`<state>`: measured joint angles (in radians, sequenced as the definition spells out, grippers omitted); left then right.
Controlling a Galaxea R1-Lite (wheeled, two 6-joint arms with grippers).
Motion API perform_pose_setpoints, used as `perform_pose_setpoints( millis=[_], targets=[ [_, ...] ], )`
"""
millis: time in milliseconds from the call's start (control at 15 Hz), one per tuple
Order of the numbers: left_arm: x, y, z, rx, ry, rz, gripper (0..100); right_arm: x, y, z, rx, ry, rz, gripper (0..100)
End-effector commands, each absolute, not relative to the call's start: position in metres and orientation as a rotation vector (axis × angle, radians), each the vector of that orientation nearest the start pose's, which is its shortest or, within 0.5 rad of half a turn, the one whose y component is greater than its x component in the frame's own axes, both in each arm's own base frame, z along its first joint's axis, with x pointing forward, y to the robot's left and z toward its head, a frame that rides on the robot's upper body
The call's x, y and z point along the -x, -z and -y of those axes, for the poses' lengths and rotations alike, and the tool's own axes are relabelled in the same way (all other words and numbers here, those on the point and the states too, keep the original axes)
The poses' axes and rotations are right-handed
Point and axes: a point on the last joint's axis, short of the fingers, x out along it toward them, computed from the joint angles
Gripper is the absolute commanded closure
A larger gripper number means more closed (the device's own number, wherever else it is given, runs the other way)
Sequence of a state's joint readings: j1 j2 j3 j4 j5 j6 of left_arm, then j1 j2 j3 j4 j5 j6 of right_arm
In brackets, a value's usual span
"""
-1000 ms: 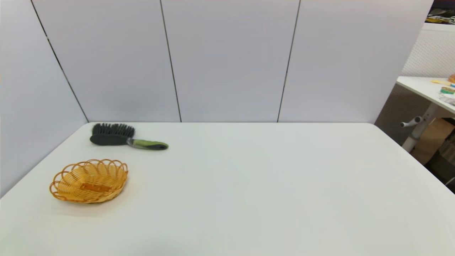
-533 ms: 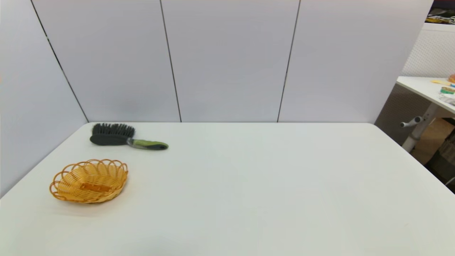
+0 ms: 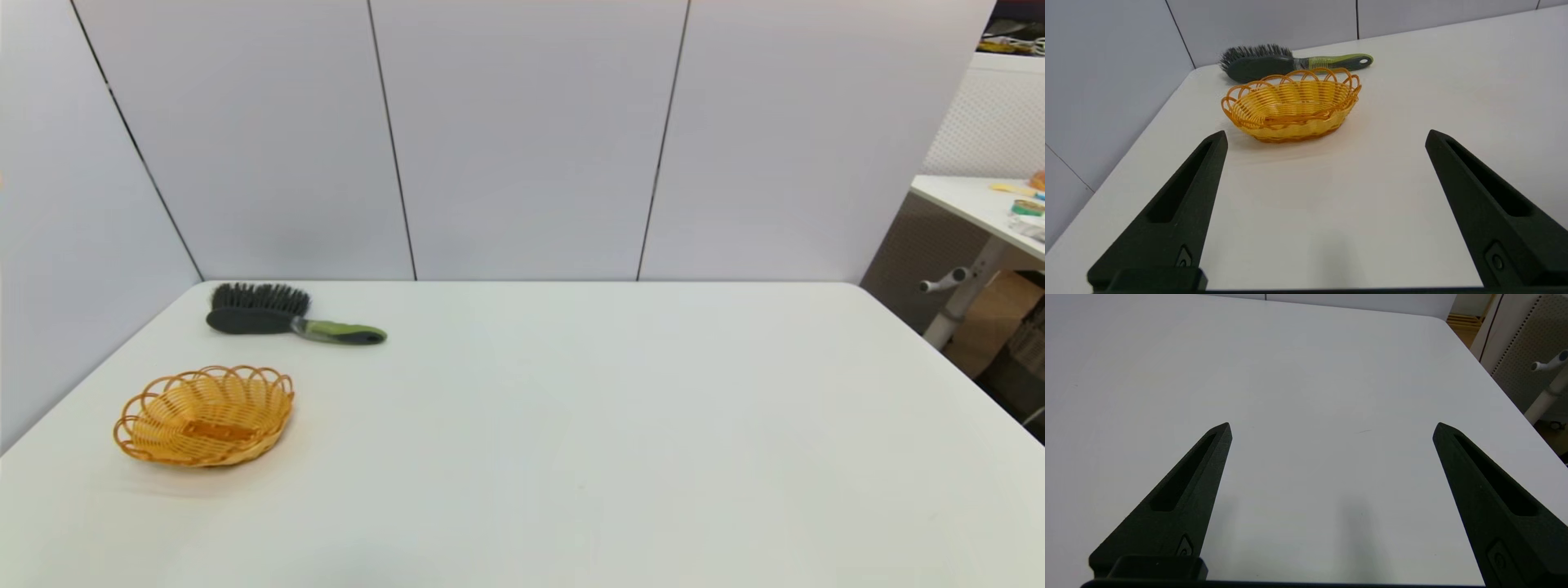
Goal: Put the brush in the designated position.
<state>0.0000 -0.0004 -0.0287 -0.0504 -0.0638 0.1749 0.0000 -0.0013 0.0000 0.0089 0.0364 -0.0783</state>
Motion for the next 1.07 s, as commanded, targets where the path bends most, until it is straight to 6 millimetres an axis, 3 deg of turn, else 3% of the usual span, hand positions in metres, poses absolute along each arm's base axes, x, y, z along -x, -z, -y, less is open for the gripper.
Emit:
perform_pose_setpoints(
  millis=[67, 1067],
  targets=[
    [0.0228, -0.0749, 0.0013, -0.162, 0.060, -0.001, 0, 0.0229, -0.0740, -0.0008, 0.078, -0.037, -0.006, 0],
    [0.0228, -0.0749, 0.0008, -0.080, 0.037, -0.005, 0, 0.0229, -0.0740, -0.0008, 0.080, -0.037, -0.006, 0]
  ],
)
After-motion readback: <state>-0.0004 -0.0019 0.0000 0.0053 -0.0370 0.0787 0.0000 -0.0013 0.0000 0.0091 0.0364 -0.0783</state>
